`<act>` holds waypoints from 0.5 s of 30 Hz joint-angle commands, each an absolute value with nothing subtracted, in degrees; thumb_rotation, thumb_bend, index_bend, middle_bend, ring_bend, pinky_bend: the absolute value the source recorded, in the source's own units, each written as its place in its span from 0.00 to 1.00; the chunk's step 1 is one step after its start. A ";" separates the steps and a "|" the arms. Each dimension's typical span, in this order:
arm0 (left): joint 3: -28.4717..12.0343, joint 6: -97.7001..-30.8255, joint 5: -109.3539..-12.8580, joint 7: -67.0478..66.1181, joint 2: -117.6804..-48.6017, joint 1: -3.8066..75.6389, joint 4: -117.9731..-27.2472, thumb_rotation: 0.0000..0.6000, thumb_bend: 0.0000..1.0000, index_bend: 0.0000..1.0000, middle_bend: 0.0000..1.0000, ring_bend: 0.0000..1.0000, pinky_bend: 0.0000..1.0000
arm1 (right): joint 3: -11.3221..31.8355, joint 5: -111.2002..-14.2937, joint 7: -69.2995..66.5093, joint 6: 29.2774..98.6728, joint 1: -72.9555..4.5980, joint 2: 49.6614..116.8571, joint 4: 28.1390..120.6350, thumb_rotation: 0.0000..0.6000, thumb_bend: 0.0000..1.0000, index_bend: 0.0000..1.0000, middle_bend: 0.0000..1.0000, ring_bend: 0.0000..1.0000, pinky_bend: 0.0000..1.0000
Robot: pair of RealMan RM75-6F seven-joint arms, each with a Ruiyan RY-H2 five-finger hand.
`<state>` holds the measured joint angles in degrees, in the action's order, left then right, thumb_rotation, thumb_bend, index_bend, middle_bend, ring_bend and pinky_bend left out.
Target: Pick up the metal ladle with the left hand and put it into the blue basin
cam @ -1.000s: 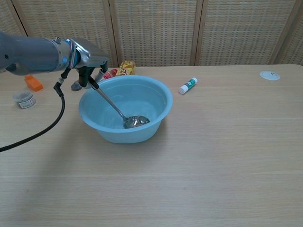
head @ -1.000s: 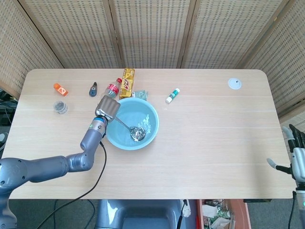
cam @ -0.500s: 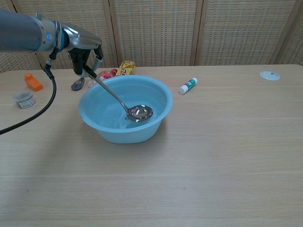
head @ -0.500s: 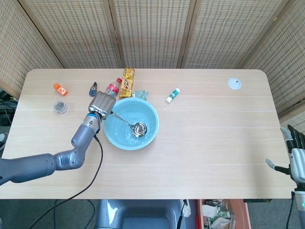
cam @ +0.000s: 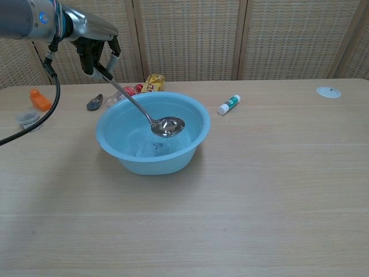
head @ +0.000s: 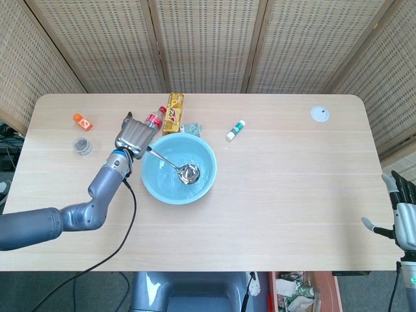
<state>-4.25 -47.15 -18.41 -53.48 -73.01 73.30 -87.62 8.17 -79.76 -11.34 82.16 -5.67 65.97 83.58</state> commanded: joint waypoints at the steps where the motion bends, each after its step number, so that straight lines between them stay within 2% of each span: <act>1: -3.86 -48.46 -17.61 -54.26 -71.31 74.20 -89.40 1.00 0.58 0.93 1.00 0.92 0.98 | 8.18 -79.79 -11.36 82.25 -5.63 65.94 83.60 1.00 0.00 0.00 0.00 0.00 0.00; 15: -3.69 -53.05 -12.19 -58.33 -65.79 77.95 -96.32 1.00 0.58 0.93 0.99 0.91 0.97 | 8.32 -79.98 -12.07 82.68 -5.45 65.61 83.78 1.00 0.00 0.00 0.00 0.00 0.00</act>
